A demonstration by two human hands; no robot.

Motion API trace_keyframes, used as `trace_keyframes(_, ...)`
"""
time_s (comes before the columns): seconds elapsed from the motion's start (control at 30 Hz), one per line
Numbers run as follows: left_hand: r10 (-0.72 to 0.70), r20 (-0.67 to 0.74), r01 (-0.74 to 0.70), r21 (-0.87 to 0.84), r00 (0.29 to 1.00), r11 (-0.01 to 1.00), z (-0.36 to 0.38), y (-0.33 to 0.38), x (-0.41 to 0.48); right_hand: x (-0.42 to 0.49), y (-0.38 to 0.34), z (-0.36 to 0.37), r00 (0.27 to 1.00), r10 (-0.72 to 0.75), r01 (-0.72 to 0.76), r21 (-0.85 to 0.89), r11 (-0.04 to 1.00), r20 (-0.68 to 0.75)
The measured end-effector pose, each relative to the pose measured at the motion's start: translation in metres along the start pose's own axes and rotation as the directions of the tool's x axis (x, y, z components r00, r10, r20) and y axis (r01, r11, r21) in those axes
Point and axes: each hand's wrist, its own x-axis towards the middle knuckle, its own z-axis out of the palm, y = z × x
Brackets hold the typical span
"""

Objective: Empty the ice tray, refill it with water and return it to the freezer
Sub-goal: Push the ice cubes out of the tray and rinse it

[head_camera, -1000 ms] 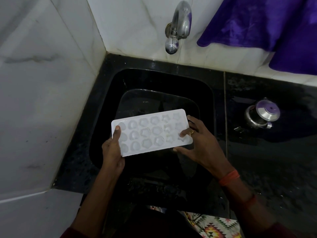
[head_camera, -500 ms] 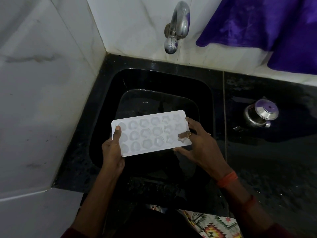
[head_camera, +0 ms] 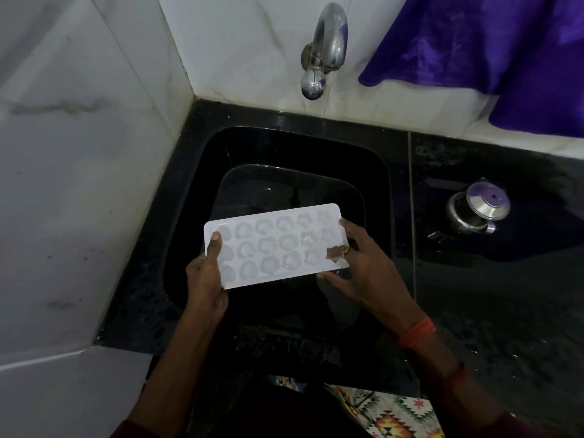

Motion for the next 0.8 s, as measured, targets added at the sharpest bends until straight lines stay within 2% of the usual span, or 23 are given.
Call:
trace_keyframes(0.33, 0.024, 0.005, -0.024, -0.003, 1.000, 1.000, 0.0004, 0.0016, -0.0025, 0.0008, -0.0019, -0.0026, 1.000, 0.003, -0.003, -0.005, 1.000, 0.025)
trace_keyframes(0.6, 0.023, 0.002, -0.023, 0.003, 1.000, 1.000, -0.0007, 0.0020, -0.0010, 0.0014, -0.0030, -0.0035, 1.000, 0.023, -0.023, 0.060, 0.998, 0.004)
trace_keyframes(0.8, 0.029, 0.001, -0.029, -0.002, 1.000, 1.000, 0.0002, 0.0040, -0.0016, 0.0008, -0.0025, -0.0038, 1.000, 0.001, -0.001, 0.017, 1.000, 0.012)
